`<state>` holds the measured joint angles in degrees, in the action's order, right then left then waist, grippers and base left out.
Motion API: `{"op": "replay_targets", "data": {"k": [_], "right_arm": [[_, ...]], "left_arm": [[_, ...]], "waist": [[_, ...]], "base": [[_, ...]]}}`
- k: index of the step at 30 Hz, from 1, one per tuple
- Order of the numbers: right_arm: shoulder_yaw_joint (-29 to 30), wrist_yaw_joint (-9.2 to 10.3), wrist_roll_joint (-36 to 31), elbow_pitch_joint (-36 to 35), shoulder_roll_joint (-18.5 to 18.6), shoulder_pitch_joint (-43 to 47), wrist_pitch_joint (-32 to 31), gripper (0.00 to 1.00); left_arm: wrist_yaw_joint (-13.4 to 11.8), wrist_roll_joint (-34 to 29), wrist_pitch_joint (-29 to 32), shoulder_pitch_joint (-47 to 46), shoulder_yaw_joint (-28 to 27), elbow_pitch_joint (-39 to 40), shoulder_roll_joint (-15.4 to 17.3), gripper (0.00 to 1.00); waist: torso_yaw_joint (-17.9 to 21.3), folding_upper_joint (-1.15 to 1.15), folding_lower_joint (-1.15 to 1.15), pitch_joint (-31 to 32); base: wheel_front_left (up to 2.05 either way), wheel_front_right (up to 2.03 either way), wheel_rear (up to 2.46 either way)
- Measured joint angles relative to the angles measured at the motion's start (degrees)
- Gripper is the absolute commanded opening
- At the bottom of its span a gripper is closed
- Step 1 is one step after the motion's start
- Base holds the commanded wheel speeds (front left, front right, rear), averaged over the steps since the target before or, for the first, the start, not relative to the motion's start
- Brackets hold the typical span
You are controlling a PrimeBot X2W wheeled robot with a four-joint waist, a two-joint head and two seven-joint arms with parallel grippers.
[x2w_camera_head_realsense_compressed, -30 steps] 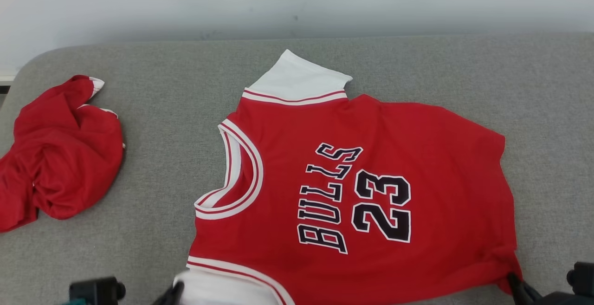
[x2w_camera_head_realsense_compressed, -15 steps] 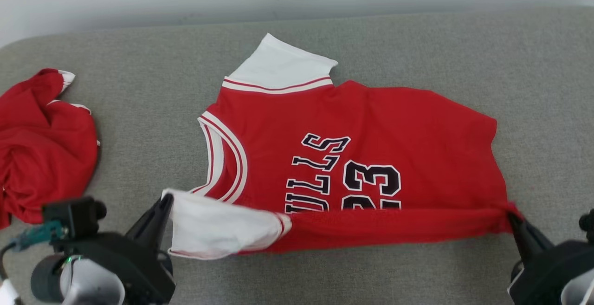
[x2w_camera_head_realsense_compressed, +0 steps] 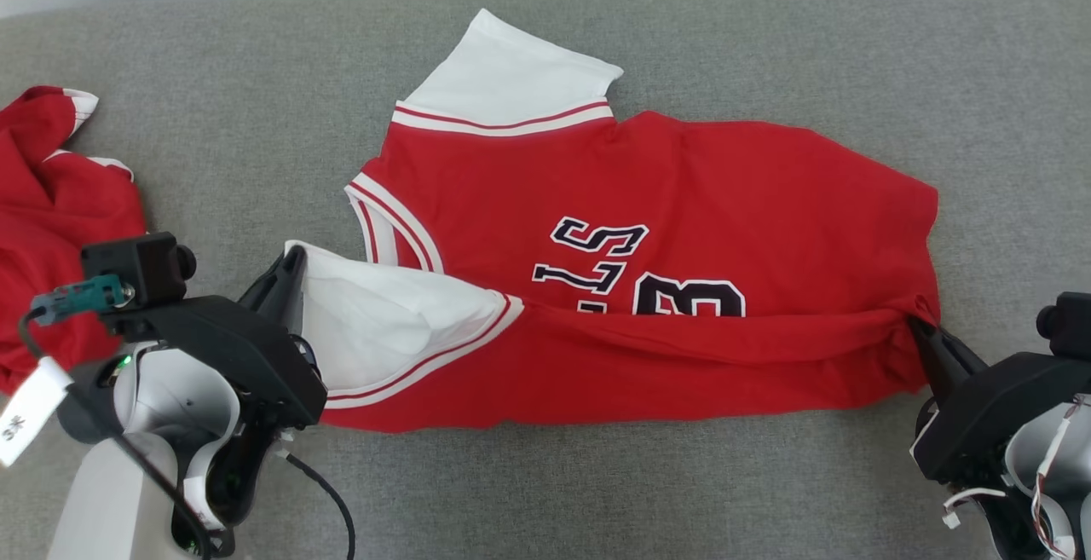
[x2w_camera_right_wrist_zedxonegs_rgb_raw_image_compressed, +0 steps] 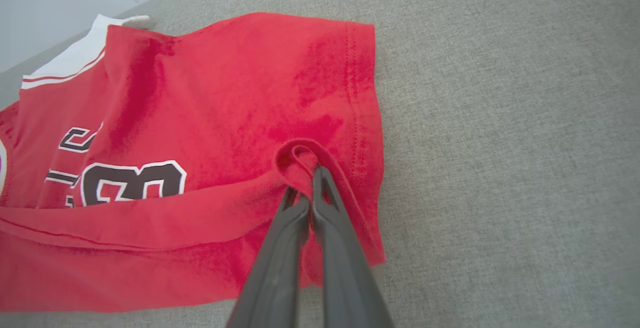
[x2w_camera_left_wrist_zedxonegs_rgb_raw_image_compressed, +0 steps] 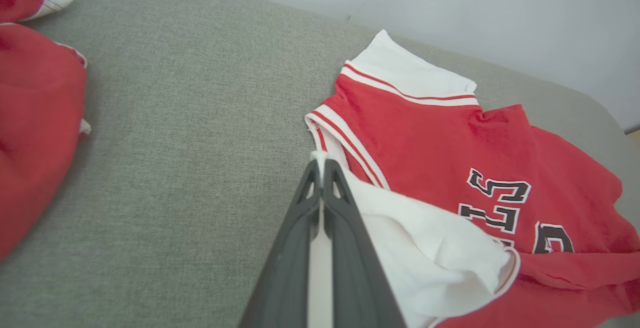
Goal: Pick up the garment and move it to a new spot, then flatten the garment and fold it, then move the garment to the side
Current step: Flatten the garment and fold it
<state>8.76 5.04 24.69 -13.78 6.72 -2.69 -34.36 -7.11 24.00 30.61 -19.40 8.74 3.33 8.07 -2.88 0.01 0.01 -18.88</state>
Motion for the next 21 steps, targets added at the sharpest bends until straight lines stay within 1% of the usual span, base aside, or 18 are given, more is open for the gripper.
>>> {"op": "replay_targets", "data": {"k": [6, 14, 15, 16, 17, 21], "right_arm": [[-0.5, 0.00, 0.0, 3.1, 0.0, -1.1, 0.0, 0.00], [-0.5, 0.00, -0.6, 5.5, 0.2, -1.2, 0.1, 0.00], [-0.5, 0.00, -0.6, 5.8, 0.2, -1.3, 0.2, 0.20], [-0.5, 0.00, -0.6, 6.0, 0.1, -1.5, 0.7, 0.46], [-0.4, 0.00, -0.6, 6.2, 0.0, -1.9, 1.1, 1.00], [0.1, 0.11, -0.6, 6.5, -0.7, -4.6, 3.2, 1.00]], "left_arm": [[0.0, -1.6, -0.9, -1.5, 0.2, -4.5, -0.2, 0.00], [0.0, -2.5, -1.8, -4.5, 2.4, -8.6, -1.0, 0.00], [0.0, -2.8, -2.0, -5.0, 2.8, -9.1, -1.1, 0.12], [0.0, -2.9, -2.3, -5.6, 2.9, -9.6, -1.3, 0.42], [0.0, -3.1, -2.7, -6.0, 3.0, -9.9, -1.4, 1.00], [0.0, -4.1, -4.4, -7.7, 3.0, -11.4, -2.3, 1.00]], "waist": [[-0.2, 0.00, -0.01, -0.4], [-0.1, 0.00, -0.01, -0.4], [-0.1, 0.00, -0.01, -0.4], [-0.1, 0.00, -0.01, -0.4], [-0.1, 0.00, -0.01, -0.3], [0.1, 0.00, -0.01, -0.2]], "base": [[0.00, 0.00, 0.00], [0.00, 0.00, 0.00], [0.00, 0.00, 0.00], [0.00, 0.00, 0.00], [0.00, 0.00, 0.00], [0.00, 0.00, 0.00]]}}
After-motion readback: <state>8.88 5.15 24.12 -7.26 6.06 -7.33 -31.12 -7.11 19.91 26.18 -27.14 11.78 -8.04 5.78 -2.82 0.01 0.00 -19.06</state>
